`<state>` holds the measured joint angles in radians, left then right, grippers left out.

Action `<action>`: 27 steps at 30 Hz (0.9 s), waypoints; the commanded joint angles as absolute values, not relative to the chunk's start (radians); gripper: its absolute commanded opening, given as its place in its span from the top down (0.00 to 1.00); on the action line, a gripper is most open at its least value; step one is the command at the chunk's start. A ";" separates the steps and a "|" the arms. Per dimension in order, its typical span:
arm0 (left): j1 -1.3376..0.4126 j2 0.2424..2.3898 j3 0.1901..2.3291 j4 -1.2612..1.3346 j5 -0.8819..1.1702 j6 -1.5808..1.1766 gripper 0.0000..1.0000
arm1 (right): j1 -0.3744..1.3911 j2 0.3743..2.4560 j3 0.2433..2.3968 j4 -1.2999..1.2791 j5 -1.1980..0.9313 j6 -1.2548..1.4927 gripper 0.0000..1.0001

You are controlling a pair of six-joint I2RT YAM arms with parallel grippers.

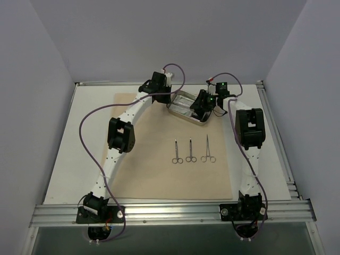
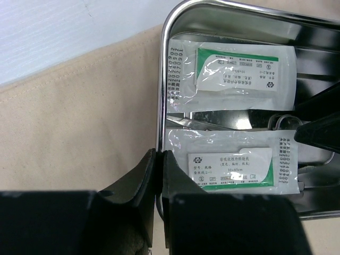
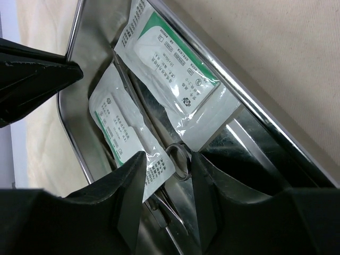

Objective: Open and lay out the surgical kit
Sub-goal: Pick up the medical item from the container.

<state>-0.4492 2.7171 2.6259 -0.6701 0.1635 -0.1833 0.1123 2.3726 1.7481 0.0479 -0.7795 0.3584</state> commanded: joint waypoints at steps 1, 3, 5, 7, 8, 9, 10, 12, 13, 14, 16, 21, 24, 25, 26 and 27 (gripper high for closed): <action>-0.443 2.663 2.637 -0.635 0.156 -0.209 0.98 | 0.144 2.413 1.743 -0.051 -0.885 0.384 0.65; -0.445 2.663 2.637 -0.635 0.155 -0.209 0.98 | 0.144 2.414 1.749 -0.064 -0.917 0.379 0.69; -0.445 2.663 2.638 -0.635 0.156 -0.210 0.98 | 0.144 2.405 1.747 -0.064 -0.936 0.374 0.72; -0.445 2.665 2.638 -0.635 0.155 -0.210 0.98 | 0.143 2.398 1.743 -0.060 -0.951 0.380 0.74; -0.445 2.665 2.638 -0.635 0.156 -0.212 0.98 | 0.143 2.396 1.738 -0.040 -0.968 0.388 0.75; -0.445 2.666 2.638 -0.635 0.156 -0.212 0.98 | 0.144 2.395 1.733 -0.026 -0.976 0.397 0.75; -0.446 2.665 2.637 -0.635 0.156 -0.212 0.98 | 0.143 2.390 1.723 -0.012 -0.977 0.406 0.75; -0.446 2.663 2.637 -0.635 0.155 -0.215 0.98 | 0.143 2.381 1.709 0.055 -0.970 0.439 0.75; -0.446 2.663 2.637 -0.634 0.156 -0.216 0.98 | 0.143 2.376 1.692 0.076 -0.968 0.454 0.76; -0.446 2.663 2.634 -0.635 0.153 -0.218 0.98 | 0.144 2.373 1.686 0.119 -0.969 0.483 0.75; -0.446 2.663 2.632 -0.634 0.153 -0.219 0.98 | 0.144 2.378 1.678 0.141 -0.956 0.500 0.75; -0.448 2.665 2.632 -0.634 0.153 -0.219 0.98 | 0.149 2.396 1.655 0.198 -0.901 0.529 0.71; -0.448 2.661 2.629 -0.635 0.153 -0.216 0.98 | 0.144 2.402 1.646 0.233 -0.855 0.543 0.69; -0.448 2.661 2.629 -0.635 0.153 -0.215 0.98 | 0.141 2.392 1.634 0.264 -0.838 0.576 0.69; -0.446 2.661 2.629 -0.637 0.155 -0.213 0.98 | 0.140 2.387 1.625 0.329 -0.831 0.600 0.69; -0.446 2.661 2.628 -0.635 0.153 -0.213 0.98 | 0.138 2.382 1.611 0.359 -0.827 0.618 0.69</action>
<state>-0.4454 2.7171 2.6259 -0.6697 0.1684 -0.2024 0.1452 2.3840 1.6470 0.2352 -0.9047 0.5579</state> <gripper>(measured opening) 0.133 0.308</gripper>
